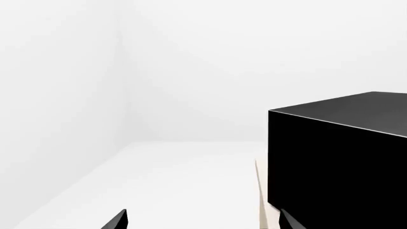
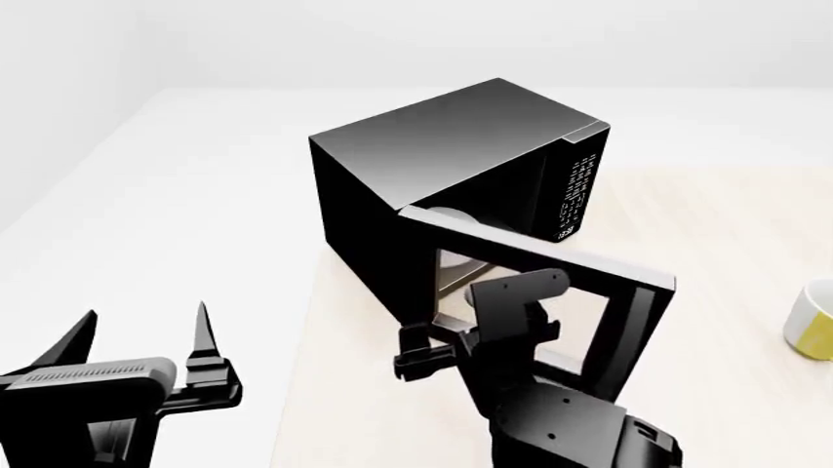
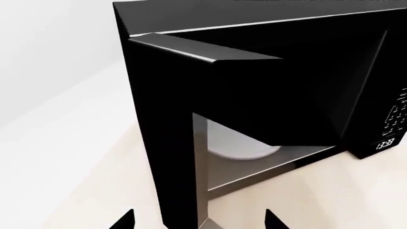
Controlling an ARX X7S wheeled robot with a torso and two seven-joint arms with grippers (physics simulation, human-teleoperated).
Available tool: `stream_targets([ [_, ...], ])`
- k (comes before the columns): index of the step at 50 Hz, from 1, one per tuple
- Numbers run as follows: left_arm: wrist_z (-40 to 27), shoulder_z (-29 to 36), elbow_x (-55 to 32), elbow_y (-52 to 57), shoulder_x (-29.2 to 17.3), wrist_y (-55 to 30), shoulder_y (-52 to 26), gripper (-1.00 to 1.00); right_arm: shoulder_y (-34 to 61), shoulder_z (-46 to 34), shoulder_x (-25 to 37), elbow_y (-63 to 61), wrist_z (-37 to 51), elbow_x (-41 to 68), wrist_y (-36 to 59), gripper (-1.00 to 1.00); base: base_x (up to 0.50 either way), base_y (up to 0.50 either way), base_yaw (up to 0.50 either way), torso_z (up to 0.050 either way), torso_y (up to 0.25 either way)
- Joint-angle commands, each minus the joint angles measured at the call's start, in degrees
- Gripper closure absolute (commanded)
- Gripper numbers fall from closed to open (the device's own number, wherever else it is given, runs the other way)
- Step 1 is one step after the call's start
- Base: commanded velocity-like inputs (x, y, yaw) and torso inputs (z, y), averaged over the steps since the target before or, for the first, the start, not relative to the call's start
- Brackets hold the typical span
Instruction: Close the microwave.
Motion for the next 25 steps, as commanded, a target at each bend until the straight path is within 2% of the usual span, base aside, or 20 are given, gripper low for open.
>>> stream_targets([
  [1, -0.2, 0.2, 0.2, -0.1, -0.1, 0.1, 0.0, -1.0, 0.1, -0.2, 0.0, 3.1, 0.9, -1.4, 0.1, -1.0, 0.0, 0.0, 0.0, 0.0, 0.0],
  [25, -0.6, 0.4, 0.1, 0.0, -0.4, 0.0, 0.0, -1.0, 0.8, 0.7, -0.4, 8.6, -0.7, -1.6, -0.3, -1.0, 0.0, 0.0, 0.0, 0.0, 0.0],
])
